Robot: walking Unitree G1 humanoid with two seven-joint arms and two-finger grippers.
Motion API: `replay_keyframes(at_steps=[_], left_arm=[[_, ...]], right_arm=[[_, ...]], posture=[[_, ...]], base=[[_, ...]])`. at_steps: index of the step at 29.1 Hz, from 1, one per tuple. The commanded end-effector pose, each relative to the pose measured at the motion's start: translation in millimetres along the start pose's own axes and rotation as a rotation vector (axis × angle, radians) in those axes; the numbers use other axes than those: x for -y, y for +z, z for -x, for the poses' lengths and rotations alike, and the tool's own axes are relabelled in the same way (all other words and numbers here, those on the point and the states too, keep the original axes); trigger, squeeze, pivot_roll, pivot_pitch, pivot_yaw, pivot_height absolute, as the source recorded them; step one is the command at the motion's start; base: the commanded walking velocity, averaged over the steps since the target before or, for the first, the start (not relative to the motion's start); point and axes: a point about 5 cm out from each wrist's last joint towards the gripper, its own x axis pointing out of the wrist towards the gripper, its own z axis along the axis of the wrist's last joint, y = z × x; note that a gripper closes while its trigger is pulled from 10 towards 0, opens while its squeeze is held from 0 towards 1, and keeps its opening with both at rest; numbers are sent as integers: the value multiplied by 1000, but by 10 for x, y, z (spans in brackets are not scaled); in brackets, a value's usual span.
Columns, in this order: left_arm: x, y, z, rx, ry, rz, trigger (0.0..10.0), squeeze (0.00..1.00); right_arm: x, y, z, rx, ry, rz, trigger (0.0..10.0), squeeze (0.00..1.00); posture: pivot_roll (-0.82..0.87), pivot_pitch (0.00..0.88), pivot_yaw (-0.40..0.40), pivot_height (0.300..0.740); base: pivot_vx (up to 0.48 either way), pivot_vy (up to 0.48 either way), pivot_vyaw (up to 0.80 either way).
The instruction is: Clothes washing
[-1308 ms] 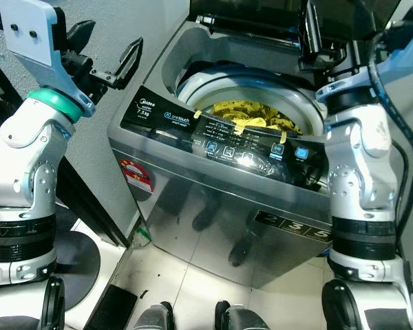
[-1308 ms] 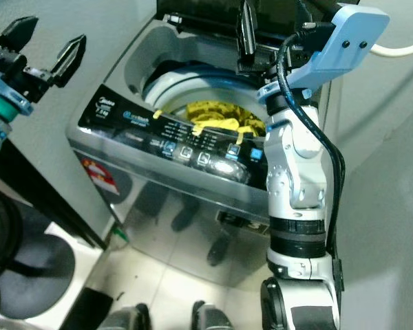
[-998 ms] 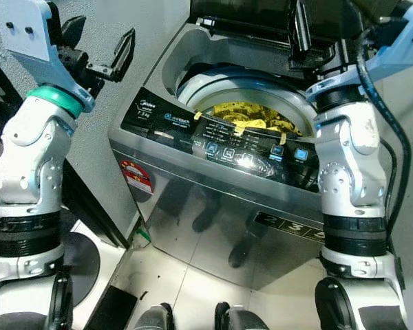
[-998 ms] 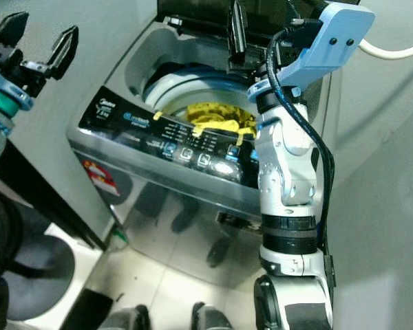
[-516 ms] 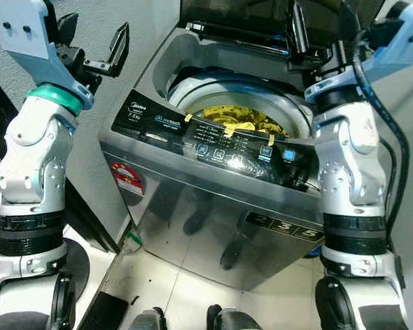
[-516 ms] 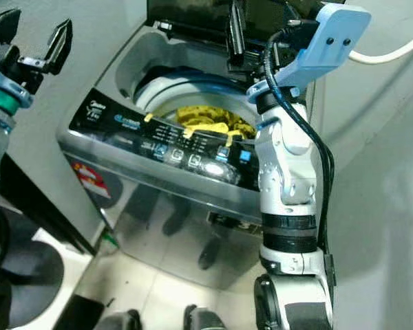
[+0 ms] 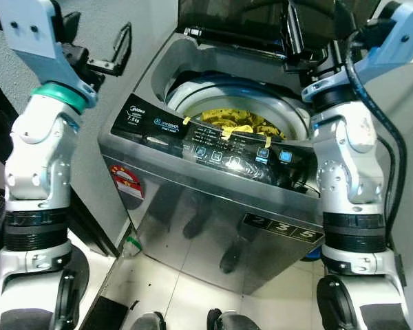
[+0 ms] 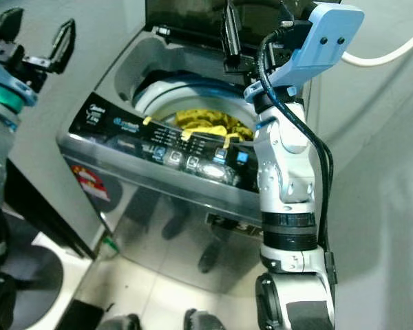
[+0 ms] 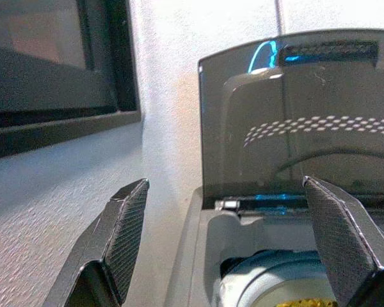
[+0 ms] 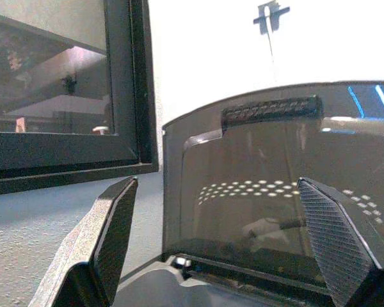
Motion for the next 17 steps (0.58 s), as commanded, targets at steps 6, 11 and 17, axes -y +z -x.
replay_keyframes(at_steps=[6, 11, 17], left_arm=[[-1, -65, 27, -18, 3, 11, 10000, 0], [-7, -45, -41, -10, -4, -10, 10000, 0], [54, 3, -70, -10, -44, -27, 10000, 0]], right_arm=[[18, -8, 40, -5, -2, 17, 10000, 0], [-56, 2, 24, 14, 9, -1, 10000, 0], [-1, -96, 87, -13, -25, -2, 10000, 0]], posture=[[8, 21, 22, 740], [60, 27, 33, 740], [77, 15, 55, 740]], base=[[0, 0, 0], [0, 0, 0], [0, 0, 0]])
